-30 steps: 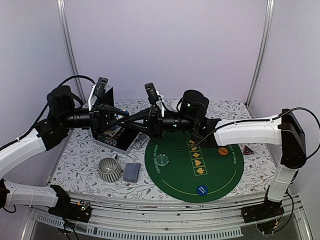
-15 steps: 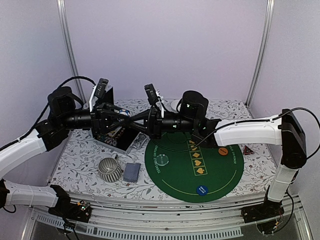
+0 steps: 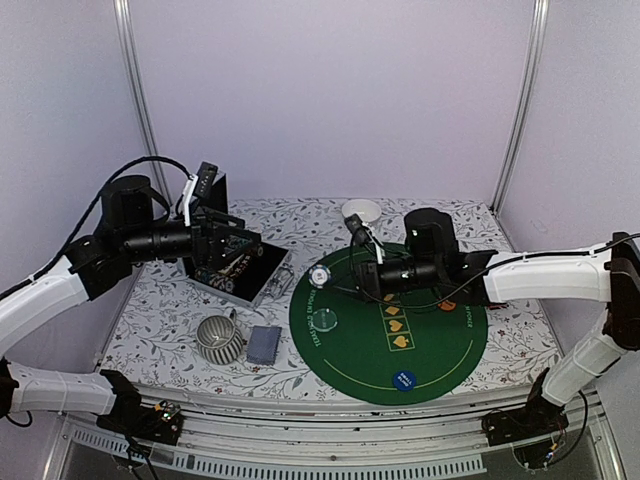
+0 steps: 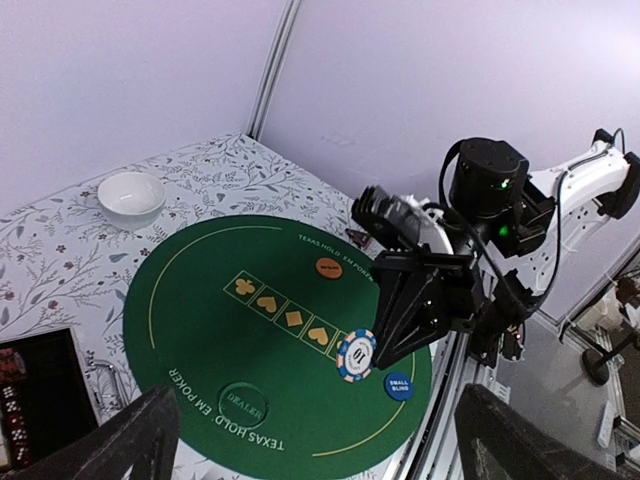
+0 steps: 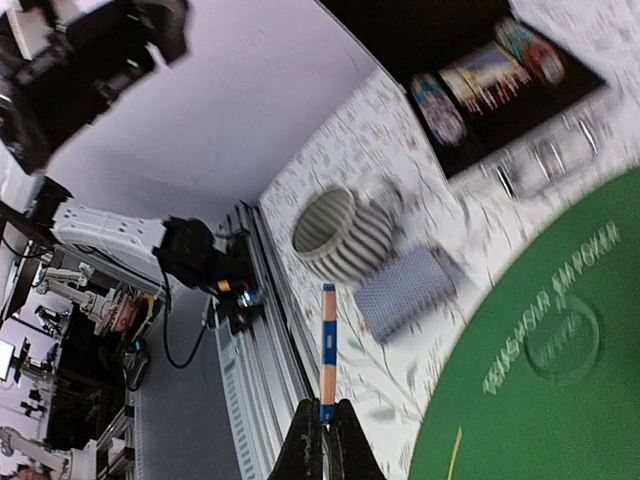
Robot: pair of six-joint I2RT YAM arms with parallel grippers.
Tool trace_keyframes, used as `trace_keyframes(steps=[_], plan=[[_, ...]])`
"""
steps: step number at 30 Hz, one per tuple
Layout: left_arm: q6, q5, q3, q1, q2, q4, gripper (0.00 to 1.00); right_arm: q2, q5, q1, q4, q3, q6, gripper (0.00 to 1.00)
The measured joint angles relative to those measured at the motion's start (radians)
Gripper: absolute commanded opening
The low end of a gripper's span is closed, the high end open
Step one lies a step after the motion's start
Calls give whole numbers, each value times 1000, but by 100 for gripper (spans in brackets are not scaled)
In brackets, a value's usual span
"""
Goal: Distribute texas hold em gaming equipment
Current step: Pass from the left arm to the right, then place the poker chip at position 2.
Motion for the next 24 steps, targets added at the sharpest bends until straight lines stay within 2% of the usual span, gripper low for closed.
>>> trace_keyframes(steps=[7,12,18,24], plan=[[63,-53,0,1,-6,-69,98,-150,2,-52,-366,-288,189,2],[103,-84,-1,2,-32,-97,98,-311,54,-115,-590,-417,301,2],[147,-107,-2,6,-40,-101,98,-451,103,-180,-721,-499,384,2],[175,-135,0,7,-9,-128,98,-466,156,-235,-806,-519,394,2]])
